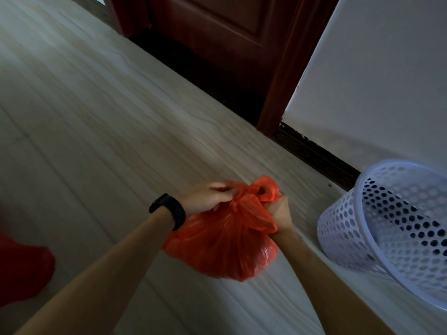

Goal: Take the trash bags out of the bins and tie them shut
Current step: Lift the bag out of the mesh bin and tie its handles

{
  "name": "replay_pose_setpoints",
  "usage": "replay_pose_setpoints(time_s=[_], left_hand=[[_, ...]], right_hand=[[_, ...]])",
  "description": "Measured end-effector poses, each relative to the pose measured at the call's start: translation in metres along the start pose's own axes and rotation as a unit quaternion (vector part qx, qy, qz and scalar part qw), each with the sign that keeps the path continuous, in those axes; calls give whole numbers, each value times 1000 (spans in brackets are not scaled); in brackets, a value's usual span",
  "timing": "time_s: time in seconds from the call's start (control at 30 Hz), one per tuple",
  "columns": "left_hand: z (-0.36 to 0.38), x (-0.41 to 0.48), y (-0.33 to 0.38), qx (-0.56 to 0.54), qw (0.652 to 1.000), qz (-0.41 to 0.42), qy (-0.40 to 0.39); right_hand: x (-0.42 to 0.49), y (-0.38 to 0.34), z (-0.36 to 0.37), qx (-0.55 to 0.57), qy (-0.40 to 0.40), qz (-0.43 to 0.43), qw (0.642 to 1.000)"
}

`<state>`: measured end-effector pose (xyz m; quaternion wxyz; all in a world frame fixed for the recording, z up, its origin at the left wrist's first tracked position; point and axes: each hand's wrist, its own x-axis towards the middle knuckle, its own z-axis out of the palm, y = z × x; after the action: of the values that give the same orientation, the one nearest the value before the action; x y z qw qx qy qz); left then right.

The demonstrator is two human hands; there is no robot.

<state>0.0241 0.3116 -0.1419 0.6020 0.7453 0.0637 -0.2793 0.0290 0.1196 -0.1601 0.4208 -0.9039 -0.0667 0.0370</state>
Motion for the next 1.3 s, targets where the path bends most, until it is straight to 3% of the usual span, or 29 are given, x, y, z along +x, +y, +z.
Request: replay_pose_setpoints(time_s=[0.17,0.23,0.43,0.7,0.83,0.93,1.03,1.1,1.2,1.3], left_hand=[[-5,-5,3,12,1000,-18,-22],[-5,-5,1,10,999,-19,-24],[-1,-6,-4,22,999,22,-32],[-3,-22,-4,82,986,112,93],[-10,-33,-8,280,932,181,143],[-18,-38,-14,355,898,200,167],[-22,-43,-26,469,833,231,182],[-21,-47,-35,511,807,228,186],[-20,-51,-44,488,836,190,166],[-15,-49,-36,423,861,188,211]], right_hand=[[4,-3,0,23,-7,25,999],[6,0,-1,113,-38,73,990],[13,12,-12,203,-148,96,963],[4,-3,-33,220,-151,185,946],[-11,0,-35,262,-121,195,937],[-18,1,-41,281,-104,206,932],[-19,8,-52,265,-104,195,939],[-21,14,-61,252,-115,191,942],[-29,16,-64,238,-154,207,936],[-31,14,-61,228,-138,217,939]])
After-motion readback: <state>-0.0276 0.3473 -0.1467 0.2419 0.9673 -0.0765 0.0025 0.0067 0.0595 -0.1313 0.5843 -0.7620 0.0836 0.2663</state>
